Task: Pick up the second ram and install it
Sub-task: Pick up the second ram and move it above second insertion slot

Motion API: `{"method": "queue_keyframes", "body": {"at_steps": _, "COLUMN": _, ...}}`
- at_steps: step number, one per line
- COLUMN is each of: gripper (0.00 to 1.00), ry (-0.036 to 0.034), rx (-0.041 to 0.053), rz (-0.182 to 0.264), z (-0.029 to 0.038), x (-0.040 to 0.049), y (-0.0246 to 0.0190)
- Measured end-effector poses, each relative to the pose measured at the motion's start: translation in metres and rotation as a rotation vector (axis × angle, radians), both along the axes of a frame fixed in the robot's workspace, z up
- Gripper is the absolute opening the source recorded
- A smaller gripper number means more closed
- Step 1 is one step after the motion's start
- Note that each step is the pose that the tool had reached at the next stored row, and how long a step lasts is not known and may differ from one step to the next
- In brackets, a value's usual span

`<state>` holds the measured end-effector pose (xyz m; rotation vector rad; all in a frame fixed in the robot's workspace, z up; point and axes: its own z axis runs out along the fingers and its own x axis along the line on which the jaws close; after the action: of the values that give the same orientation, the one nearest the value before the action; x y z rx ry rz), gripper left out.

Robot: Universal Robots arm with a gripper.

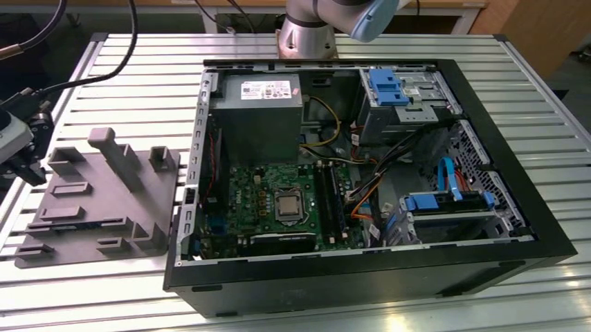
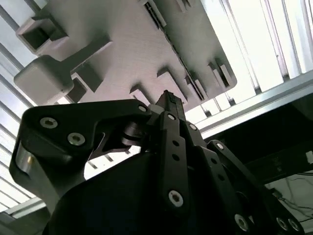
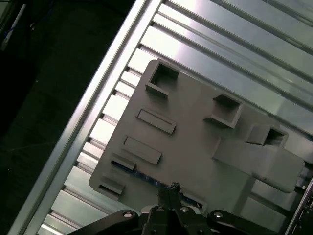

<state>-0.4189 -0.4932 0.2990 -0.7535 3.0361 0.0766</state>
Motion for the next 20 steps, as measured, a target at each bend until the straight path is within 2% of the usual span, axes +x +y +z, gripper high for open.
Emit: {"method": "queue_keyframes", "body": {"at_steps": 20, "gripper": 0.11, "ry": 0.0000, "rx": 0.0000, "rz": 0.364, "z": -0.0056, "x": 0.0000, "y": 0.0000}}
